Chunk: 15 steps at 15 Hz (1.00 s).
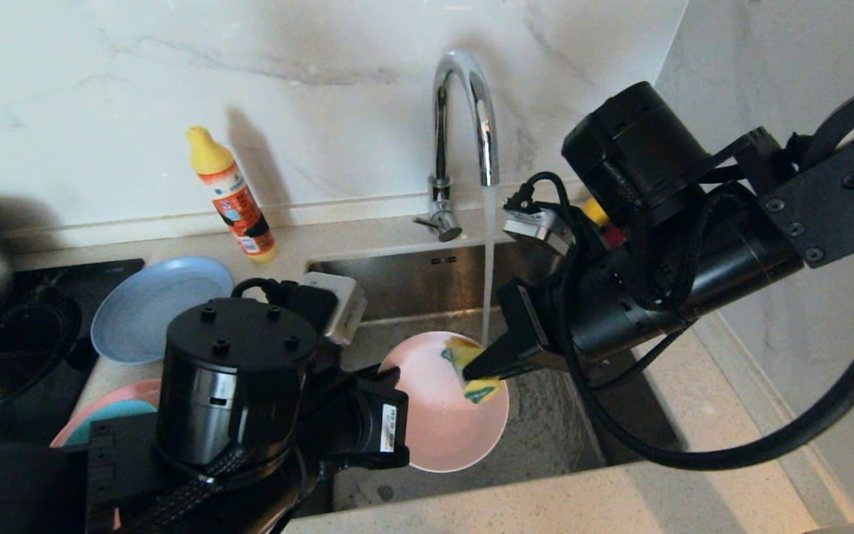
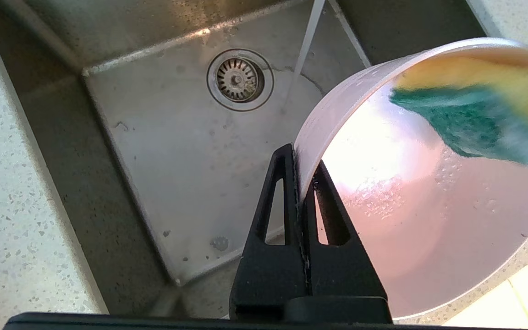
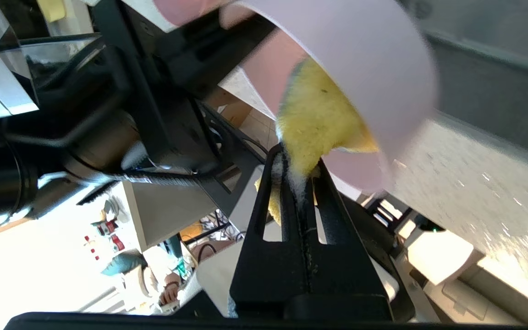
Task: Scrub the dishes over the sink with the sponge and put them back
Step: Wipe the bowl
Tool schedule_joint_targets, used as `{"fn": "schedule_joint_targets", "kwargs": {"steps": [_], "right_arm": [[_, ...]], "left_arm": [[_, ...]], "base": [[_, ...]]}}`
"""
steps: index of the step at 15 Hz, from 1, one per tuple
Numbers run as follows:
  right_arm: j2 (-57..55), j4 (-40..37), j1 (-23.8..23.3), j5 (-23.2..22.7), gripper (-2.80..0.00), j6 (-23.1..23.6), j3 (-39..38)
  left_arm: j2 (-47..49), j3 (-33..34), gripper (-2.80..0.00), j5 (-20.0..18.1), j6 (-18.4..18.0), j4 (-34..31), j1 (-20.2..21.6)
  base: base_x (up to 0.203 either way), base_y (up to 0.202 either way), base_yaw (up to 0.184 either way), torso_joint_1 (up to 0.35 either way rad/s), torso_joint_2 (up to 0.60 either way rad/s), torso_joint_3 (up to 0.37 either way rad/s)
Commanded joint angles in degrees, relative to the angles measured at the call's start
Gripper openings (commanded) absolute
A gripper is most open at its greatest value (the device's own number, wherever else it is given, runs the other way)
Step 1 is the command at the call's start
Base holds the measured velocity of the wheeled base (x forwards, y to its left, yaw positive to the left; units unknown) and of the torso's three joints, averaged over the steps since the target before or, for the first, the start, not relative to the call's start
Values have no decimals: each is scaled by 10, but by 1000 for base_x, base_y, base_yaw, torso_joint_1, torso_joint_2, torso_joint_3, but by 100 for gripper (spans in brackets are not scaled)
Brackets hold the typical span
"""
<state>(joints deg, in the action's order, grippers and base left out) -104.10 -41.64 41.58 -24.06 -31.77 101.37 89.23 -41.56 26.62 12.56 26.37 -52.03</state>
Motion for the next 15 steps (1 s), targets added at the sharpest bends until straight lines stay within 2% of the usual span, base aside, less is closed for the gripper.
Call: {"fn": "schedule_joint_targets", "kwargs": {"steps": [1, 4, 15], "right_arm": [[17, -19, -9, -2, -280, 1, -3], [8, -36, -5, -4, -280, 5, -13], [-48, -29, 71, -3, -280, 1, 10]], "left_arm": [[1, -2, -280, 2, 0, 2, 1], [-1, -6, -280, 2, 1, 3, 1], [1, -6, -280, 2, 3, 23, 3]], "base": [[0, 0, 0, 0, 0, 0], [0, 0, 0, 0, 0, 0], [0, 0, 0, 0, 0, 0]]}}
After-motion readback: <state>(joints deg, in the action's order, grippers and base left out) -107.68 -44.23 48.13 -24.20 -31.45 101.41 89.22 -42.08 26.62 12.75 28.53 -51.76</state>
